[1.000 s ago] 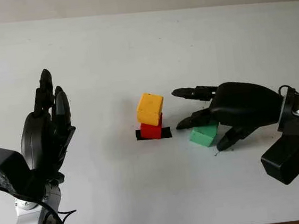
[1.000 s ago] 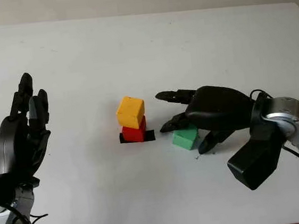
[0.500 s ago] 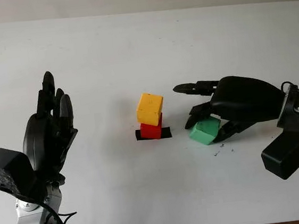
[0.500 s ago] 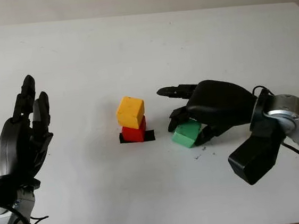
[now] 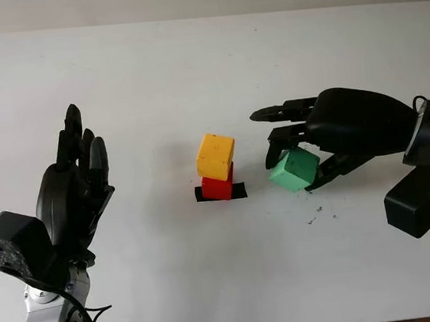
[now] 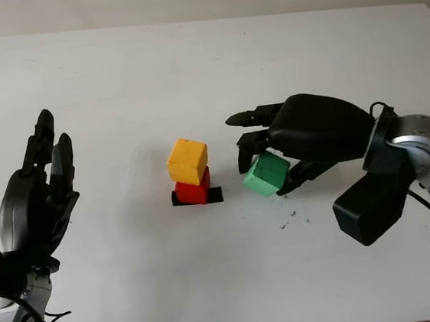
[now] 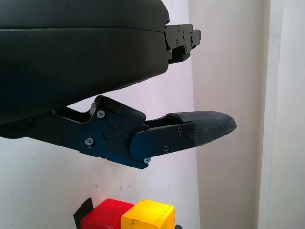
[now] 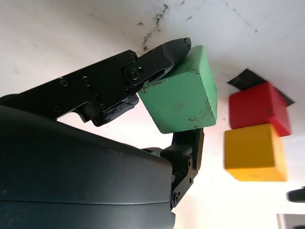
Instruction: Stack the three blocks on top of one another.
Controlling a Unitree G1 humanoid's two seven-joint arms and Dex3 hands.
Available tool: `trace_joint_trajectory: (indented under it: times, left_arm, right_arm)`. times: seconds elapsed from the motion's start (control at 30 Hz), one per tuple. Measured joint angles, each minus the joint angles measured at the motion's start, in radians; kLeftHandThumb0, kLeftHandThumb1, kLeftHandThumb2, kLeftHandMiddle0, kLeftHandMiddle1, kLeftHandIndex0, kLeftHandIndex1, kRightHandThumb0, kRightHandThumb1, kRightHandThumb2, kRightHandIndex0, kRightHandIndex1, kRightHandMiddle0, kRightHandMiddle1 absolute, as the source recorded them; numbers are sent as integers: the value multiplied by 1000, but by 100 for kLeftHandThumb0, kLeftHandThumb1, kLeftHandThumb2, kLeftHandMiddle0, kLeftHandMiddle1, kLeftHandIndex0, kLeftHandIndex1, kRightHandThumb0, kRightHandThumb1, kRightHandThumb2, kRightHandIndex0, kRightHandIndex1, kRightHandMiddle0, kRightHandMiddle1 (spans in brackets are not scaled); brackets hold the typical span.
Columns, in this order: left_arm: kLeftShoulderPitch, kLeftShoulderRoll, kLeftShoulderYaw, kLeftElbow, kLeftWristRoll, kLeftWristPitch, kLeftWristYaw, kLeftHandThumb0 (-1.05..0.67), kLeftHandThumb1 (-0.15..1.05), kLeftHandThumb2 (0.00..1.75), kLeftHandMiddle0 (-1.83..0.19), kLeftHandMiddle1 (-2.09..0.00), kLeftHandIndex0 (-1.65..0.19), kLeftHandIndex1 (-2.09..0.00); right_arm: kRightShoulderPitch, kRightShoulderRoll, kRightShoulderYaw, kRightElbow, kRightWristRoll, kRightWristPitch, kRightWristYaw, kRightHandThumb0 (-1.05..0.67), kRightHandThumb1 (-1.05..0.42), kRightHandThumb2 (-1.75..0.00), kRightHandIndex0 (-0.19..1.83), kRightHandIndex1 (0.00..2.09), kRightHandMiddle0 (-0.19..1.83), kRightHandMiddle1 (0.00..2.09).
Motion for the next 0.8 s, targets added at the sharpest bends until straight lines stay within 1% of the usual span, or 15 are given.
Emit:
trace_joint_trajectory:
  times: [0.13, 0.4, 0.47, 0.6, 0.7, 0.8]
  left_arm:
    - [0, 0, -3, 0, 2, 0, -2, -69, 105, 59, 16, -5, 14, -5]
    - [4, 0, -8, -1, 3, 4, 1, -68, 105, 58, 15, -5, 13, -5]
    - [5, 0, -8, -1, 5, 3, -1, -68, 105, 58, 15, -5, 13, -5]
    - [6, 3, -7, 0, 7, 3, -4, -69, 105, 58, 16, -5, 15, -5]
    - [6, 5, -7, -1, 7, 8, -1, -69, 105, 58, 16, -6, 14, -5]
    - [7, 5, -8, -1, 8, 11, 1, -67, 105, 59, 15, -6, 13, -6]
  right_arm:
    - [-42, 0, -3, 0, 47, 45, 63, -40, -92, -5, 31, 7, 54, 115]
    - [-186, 4, -3, 4, 140, 202, 250, -39, -90, -5, 31, 7, 56, 110]
    - [-243, 17, -3, 24, 168, 230, 294, -41, -89, -5, 32, 7, 58, 108]
    - [-361, 37, 7, 46, 167, 266, 357, -44, -85, -4, 36, 8, 67, 103]
    - [-435, 79, 18, 55, 176, 309, 402, -41, -82, -5, 38, 7, 72, 100]
    - [-488, 125, 26, 74, 203, 342, 440, -40, -82, -5, 38, 7, 72, 103]
